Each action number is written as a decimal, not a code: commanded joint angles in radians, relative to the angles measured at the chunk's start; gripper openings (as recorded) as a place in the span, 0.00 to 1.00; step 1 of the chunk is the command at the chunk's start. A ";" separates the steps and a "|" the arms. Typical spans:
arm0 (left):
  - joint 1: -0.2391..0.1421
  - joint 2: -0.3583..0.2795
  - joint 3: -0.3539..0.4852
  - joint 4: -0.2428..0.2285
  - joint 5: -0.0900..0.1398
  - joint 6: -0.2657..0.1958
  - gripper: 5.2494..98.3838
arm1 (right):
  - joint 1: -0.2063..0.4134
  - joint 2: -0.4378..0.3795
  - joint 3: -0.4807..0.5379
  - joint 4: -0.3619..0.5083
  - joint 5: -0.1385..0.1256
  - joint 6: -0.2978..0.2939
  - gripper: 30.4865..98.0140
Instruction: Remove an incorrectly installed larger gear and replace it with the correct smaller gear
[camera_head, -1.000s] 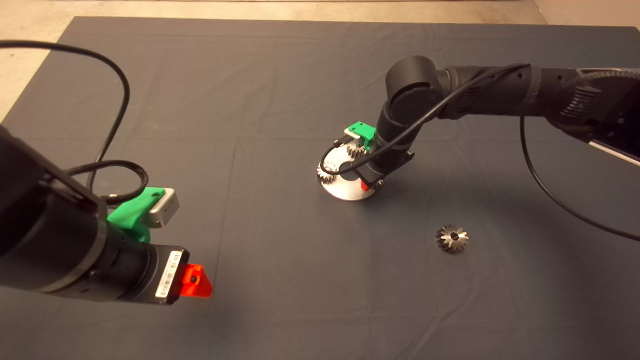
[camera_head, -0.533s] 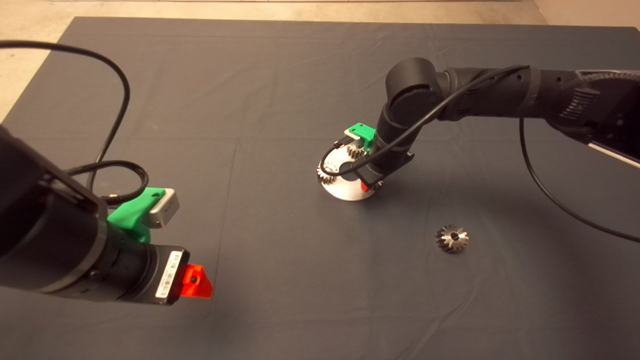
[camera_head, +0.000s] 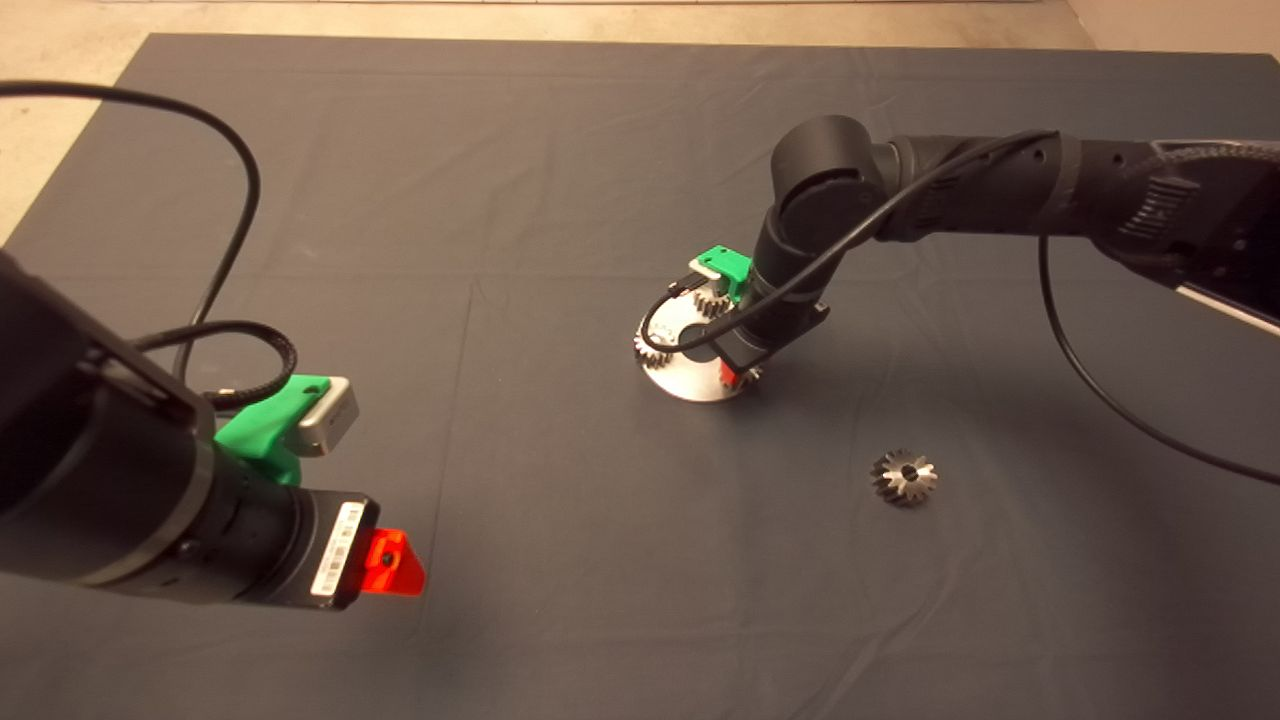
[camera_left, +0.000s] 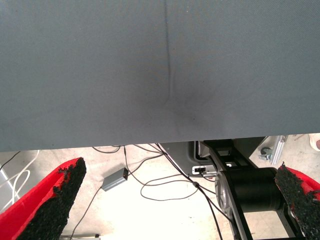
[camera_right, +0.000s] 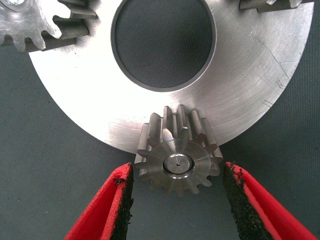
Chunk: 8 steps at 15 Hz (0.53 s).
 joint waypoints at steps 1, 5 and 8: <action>-0.009 -0.003 0.013 -0.018 0.077 0.001 1.00 | 0.029 -0.002 0.020 -0.021 -0.123 0.001 0.26; -0.009 -0.004 0.013 -0.018 0.077 0.001 1.00 | 0.057 -0.054 0.122 0.043 -0.132 0.004 0.34; -0.009 -0.002 0.013 -0.018 0.077 0.002 1.00 | 0.090 -0.149 0.286 0.134 -0.132 0.074 0.41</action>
